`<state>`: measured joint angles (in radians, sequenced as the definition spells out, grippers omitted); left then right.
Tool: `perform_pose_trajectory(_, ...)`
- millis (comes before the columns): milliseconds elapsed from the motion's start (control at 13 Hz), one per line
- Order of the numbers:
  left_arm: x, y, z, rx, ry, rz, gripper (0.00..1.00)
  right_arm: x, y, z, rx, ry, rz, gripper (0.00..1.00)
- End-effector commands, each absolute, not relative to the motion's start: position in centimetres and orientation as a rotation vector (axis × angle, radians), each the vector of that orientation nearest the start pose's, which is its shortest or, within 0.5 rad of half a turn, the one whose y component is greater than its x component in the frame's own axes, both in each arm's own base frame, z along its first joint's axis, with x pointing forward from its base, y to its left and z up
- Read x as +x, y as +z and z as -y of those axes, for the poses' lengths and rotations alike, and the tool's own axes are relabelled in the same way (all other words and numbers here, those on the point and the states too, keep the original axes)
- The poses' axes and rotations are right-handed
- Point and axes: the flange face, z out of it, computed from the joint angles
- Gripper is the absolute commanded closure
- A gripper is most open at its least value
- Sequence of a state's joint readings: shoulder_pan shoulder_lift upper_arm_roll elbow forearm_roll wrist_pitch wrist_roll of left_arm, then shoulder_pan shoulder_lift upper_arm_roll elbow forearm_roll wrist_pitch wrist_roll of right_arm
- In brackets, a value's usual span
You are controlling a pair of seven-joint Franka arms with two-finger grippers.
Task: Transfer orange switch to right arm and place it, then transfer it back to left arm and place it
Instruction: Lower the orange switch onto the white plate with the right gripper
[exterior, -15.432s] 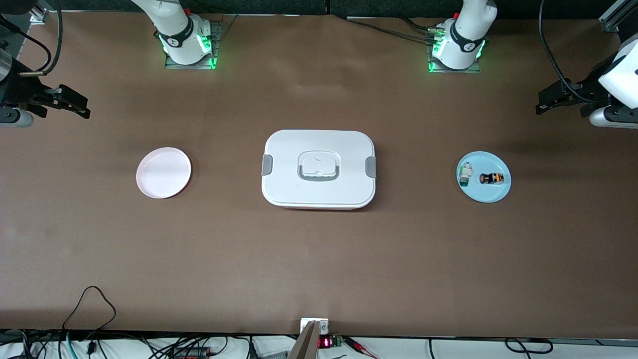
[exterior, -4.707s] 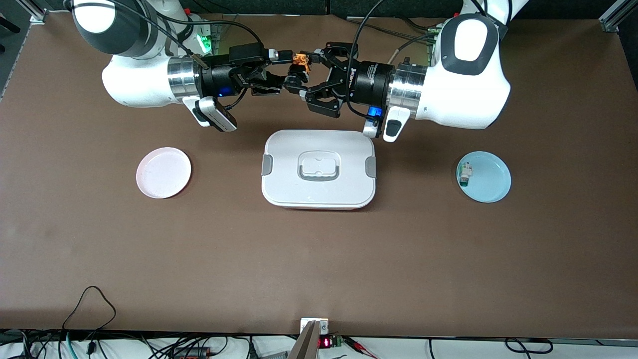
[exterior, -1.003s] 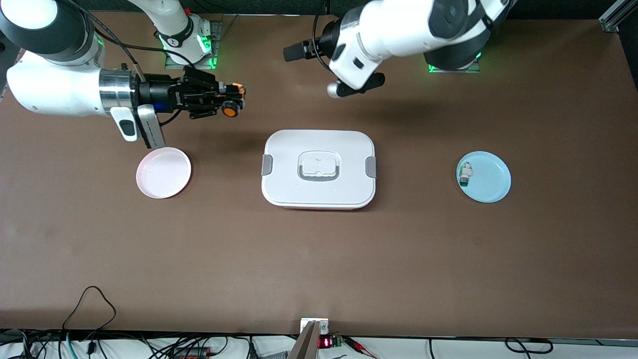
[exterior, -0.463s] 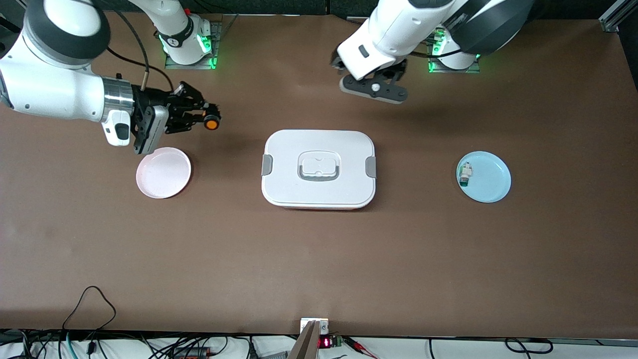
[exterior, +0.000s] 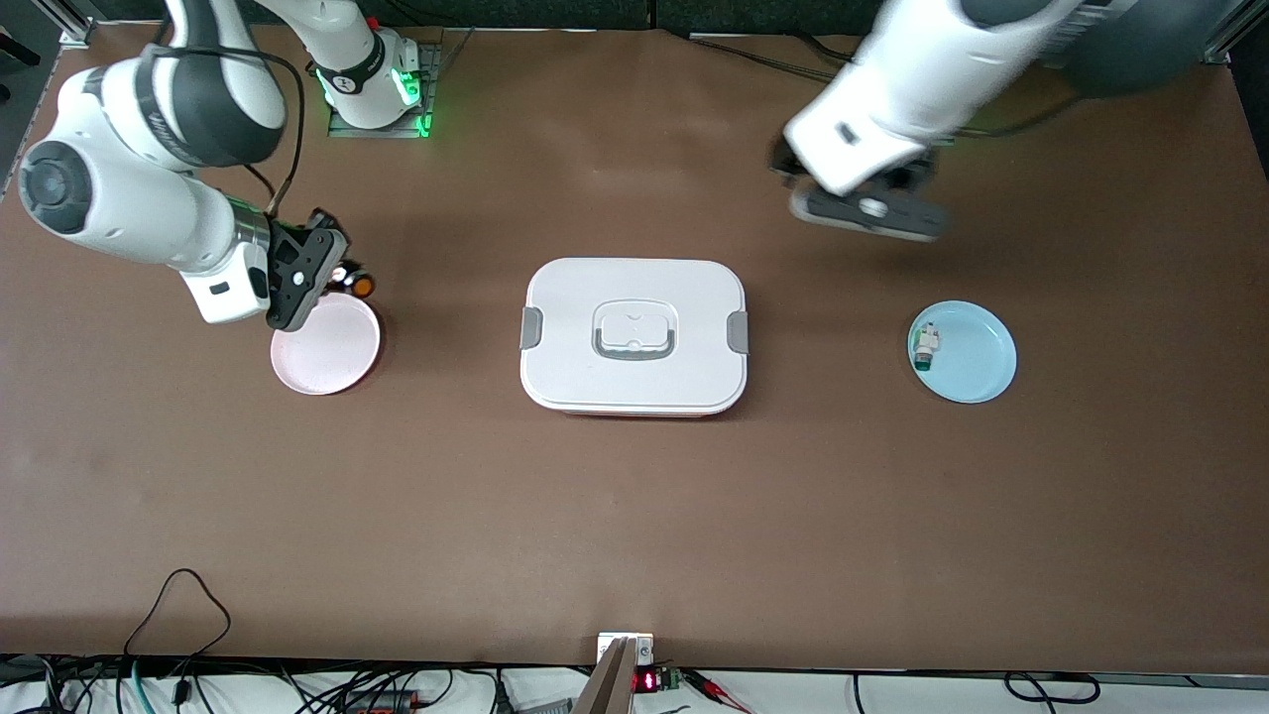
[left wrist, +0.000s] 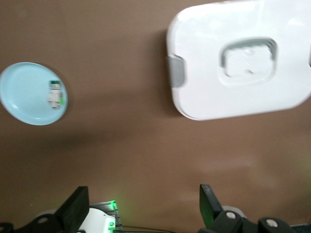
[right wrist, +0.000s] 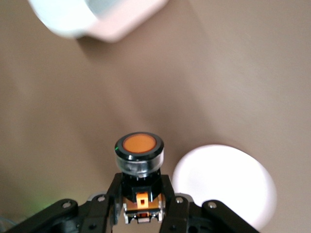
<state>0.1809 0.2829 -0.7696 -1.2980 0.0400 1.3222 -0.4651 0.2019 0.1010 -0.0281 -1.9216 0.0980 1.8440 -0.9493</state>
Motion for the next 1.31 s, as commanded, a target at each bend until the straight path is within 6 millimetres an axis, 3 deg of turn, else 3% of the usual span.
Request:
perform_pose_trajectory(0,53.6,62.1,23.3,-3.148,0.332,-0.253,0.00,55.9,41.2,-10.7,-2.573,0.227,1.788,0.71)
perform_pose_trajectory(231,53.1,63.4,20.9,-3.075,0.275,-0.179,0.00,56.0,38.1,-9.2,-2.500,0.241,1.952,0.71)
perform_pose_trajectory(463,54.3,63.1,17.1,-3.046,0.277,-0.266,0.00,56.3,35.8,-7.9,-2.469,0.224,2.061,0.70)
perform_pose_trajectory(694,55.4,62.7,13.3,-3.053,0.290,-0.182,0.00,56.0,32.7,-6.6,-2.440,0.279,2.184,0.70)
perform_pose_trajectory(772,56.0,62.5,10.6,-3.058,0.287,-0.135,0.00,55.8,31.9,-6.2,-2.438,0.280,2.198,0.70)
perform_pose_trajectory(1003,58.5,62.5,5.7,-3.048,0.119,-0.577,0.00,55.9,29.1,-5.0,-2.390,0.291,2.245,0.70)
perform_pose_trajectory(1080,58.1,62.7,4.8,-3.053,0.126,-0.544,0.00,55.9,28.5,-4.3,-2.362,0.302,2.261,0.70)
perform_pose_trajectory(1157,56.7,62.2,4.3,-3.083,0.147,-0.416,0.00,55.9,27.7,-3.9,-2.349,0.322,2.256,0.70)
perform_pose_trajectory(1235,55.4,61.9,5.1,-3.170,0.168,-0.201,0.00,55.9,26.7,-3.4,-2.349,0.338,2.238,0.70)
